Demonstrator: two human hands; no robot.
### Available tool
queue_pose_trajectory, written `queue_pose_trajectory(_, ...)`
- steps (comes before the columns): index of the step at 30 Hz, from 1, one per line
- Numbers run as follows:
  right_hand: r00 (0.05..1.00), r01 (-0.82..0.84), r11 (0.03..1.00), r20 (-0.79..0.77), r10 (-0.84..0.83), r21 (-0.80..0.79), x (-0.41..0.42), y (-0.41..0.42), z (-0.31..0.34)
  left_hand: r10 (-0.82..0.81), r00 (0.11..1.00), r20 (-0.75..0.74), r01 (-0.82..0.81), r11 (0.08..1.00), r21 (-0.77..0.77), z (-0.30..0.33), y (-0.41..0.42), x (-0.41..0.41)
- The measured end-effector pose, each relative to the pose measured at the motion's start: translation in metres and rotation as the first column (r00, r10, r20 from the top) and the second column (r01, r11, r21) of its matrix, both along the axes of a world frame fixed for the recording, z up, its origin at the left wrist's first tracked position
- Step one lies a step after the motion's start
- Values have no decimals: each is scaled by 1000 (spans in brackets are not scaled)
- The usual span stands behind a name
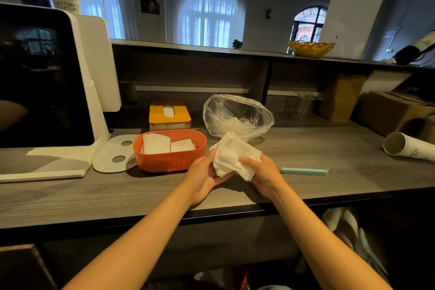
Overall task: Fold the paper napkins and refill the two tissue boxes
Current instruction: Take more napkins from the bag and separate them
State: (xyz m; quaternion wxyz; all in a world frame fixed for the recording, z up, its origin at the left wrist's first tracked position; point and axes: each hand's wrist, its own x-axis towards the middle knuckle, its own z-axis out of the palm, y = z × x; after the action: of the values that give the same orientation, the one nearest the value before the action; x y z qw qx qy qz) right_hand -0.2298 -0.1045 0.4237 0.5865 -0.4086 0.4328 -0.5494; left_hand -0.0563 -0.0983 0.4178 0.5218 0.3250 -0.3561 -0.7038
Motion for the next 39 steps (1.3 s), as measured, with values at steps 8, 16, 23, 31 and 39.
queue_pose_trajectory(8, 947, 158, 987, -282, -151, 1, -15, -3, 9, 135, 987, 89, -147, 978, 149, 6, -8, 0)
queue_pose_trajectory(16, 953, -280, 960, -119, 279, 11, -15, -7, 32, -21, 971, 239, -49, 958, 282, 21, -17, 5)
queue_pose_trajectory(23, 902, -158, 968, -371, 221, 193, -5, -12, 19, -97, 905, 415, 22, 983, 182, 16, -21, 0)
queue_pose_trajectory(31, 943, -295, 951, -186, 275, -92, -23, -7, 10, -16, 871, 491, 201, 924, -326, 18, -12, 10)
queue_pose_trajectory(39, 899, -197, 957, -429, 90, -212, 0, 1, -2, 303, 717, 628, 40, 881, -471, -3, -12, 2)
